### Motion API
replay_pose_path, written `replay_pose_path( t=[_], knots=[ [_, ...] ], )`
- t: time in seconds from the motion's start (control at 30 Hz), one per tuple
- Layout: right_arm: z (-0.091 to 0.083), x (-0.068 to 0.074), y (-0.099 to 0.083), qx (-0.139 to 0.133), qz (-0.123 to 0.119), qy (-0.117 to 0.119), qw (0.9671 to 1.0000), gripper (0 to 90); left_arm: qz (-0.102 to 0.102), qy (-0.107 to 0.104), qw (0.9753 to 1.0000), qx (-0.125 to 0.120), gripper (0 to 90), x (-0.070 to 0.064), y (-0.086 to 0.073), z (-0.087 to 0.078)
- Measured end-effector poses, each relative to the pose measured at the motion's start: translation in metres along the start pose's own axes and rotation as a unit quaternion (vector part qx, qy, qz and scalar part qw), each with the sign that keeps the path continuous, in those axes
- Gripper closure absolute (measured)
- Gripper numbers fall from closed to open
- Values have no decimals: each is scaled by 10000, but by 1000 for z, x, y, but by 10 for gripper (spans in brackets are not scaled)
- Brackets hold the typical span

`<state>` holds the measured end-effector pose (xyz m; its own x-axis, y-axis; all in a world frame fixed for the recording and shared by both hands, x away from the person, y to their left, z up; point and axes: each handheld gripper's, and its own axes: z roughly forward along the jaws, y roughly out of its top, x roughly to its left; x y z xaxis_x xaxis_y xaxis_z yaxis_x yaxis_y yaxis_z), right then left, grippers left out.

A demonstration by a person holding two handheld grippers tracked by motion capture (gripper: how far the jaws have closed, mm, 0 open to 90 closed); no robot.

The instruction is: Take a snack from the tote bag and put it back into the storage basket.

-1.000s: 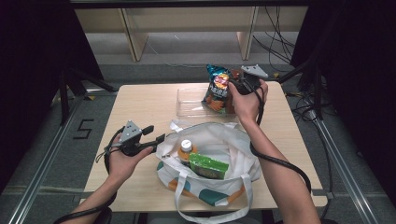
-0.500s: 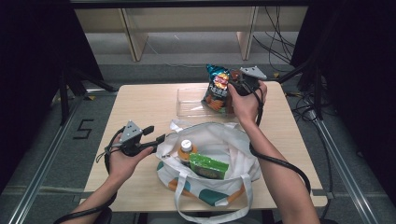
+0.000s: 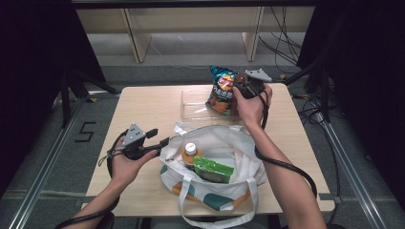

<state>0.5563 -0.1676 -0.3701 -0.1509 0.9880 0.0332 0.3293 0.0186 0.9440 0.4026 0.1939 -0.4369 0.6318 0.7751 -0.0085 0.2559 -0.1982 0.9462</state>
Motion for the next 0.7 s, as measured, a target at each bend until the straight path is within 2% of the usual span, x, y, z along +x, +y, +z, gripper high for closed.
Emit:
replay_pose_path(
  t=[0.1, 0.4, 0.47, 0.53, 0.57, 0.6, 0.7],
  knots=[
    [1, -1, 0, -22, -60, -10, 10000, 388, -16, -8, 10000, -2, 401, 0, 0, 0],
    [5, 0, -4, 64, -14, -4, 10000, 387, -4, -43, 10000, -41, 400, 1, 0, 0],
    [6, -1, -5, 87, -95, 6, 9999, 387, -12, 1, 10000, 16, 400, 0, 0, 0],
    [6, 1, -6, 154, 21, -21, 9999, 387, -10, -7, 10000, 18, 401, 0, 0, 0],
    [6, -1, -6, 127, -86, 1, 9999, 387, -11, -9, 10000, 14, 400, -1, 0, 0],
    [5, 1, -7, 181, -12, -12, 9998, 387, -22, -30, 10000, -19, 401, -1, 0, 0],
    [5, 2, -8, 194, -20, -11, 9998, 387, -16, -22, 10000, -24, 400, 0, 0, 0]
  ],
)
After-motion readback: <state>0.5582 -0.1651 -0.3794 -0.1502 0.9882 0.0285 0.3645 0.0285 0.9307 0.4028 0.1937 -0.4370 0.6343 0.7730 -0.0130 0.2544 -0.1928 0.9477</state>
